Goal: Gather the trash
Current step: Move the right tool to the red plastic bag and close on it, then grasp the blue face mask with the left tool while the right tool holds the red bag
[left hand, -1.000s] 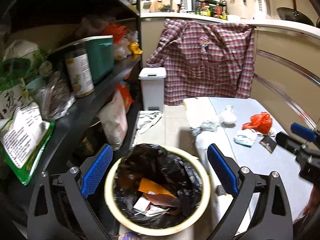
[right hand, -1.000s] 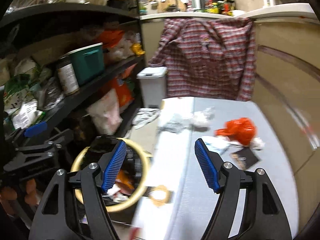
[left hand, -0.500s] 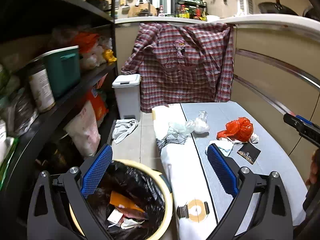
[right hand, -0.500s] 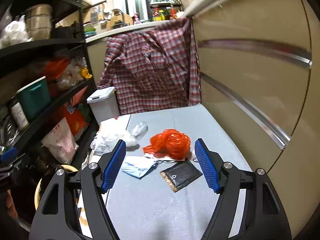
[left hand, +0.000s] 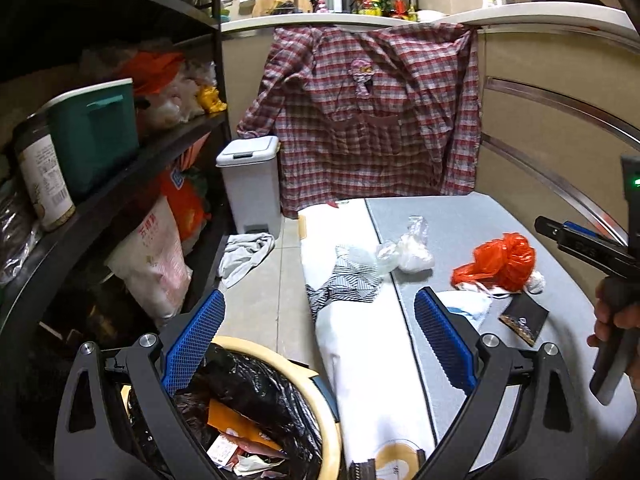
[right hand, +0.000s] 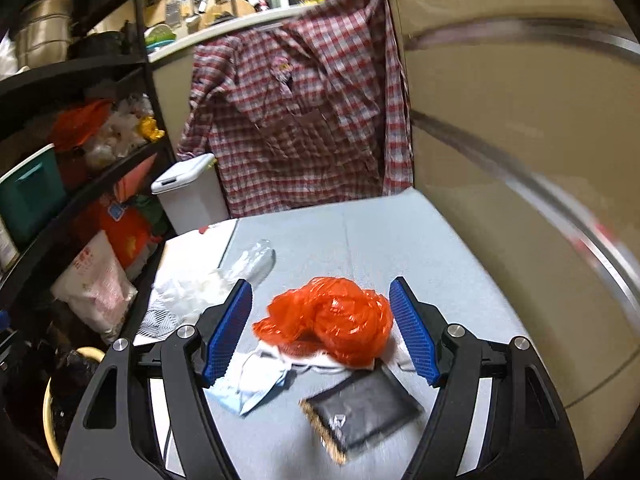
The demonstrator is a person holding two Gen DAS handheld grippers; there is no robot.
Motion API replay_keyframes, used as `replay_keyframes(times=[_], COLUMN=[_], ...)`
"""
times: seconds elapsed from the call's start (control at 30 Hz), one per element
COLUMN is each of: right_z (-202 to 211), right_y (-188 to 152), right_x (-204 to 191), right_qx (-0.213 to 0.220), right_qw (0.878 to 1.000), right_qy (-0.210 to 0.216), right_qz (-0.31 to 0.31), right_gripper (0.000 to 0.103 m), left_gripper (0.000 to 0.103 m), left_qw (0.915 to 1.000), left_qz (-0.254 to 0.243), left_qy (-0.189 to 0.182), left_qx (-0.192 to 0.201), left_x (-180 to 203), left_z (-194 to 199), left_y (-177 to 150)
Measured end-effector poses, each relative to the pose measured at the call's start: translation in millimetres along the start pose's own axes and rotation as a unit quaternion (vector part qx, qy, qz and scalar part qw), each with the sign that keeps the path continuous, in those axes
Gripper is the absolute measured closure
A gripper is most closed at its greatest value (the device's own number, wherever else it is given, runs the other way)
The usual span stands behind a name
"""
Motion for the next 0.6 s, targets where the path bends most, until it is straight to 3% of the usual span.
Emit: replay_keyframes(times=[0.3, 0.37, 0.43, 0.6], right_z=[-57.3, -65.3, -72.2, -67.9], right_y=[1.2, -0.1, -3.0, -5.5], right_x=[5.8, 5.1, 4.3, 3.4], right_qx=[-0.027, -0.034, -0.047, -0.040], right_qw=[1.000, 0.999, 0.999, 0.999], right_qy=[-0.008, -0.007, -0.007, -0.014], right_qz=[0.001, 0.001, 0.008, 0.029], right_gripper=[0.034, 0.042, 0.061, 0.075], left_gripper=[0.010, 0.010, 0.010, 0.010], left_qw=[0.9997, 0.9996, 0.9996, 0.9997], left_qz=[0.005, 0.004, 0.001, -0.010], left_qy=[0.017, 0.018, 0.017, 0.015], left_qx=[-0.017, -0.019, -0.021, -0.018], left_x=[-11.7, -11.2, -9.6, -3.2], left_z=[-14.5, -16.7, -17.8, -16.4], left_y=[-4.1, -4.6, -5.4, -6.9])
Point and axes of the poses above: each gripper's, at about its wrist camera, not at the fingertips, and z roughly against the way its jaws point, x to its right, y to its top, the point moved 6 cm from there along -z, roughly the way its jaws point, and after that the axes turned 6 degrees about -x, right-handed, at the moved point
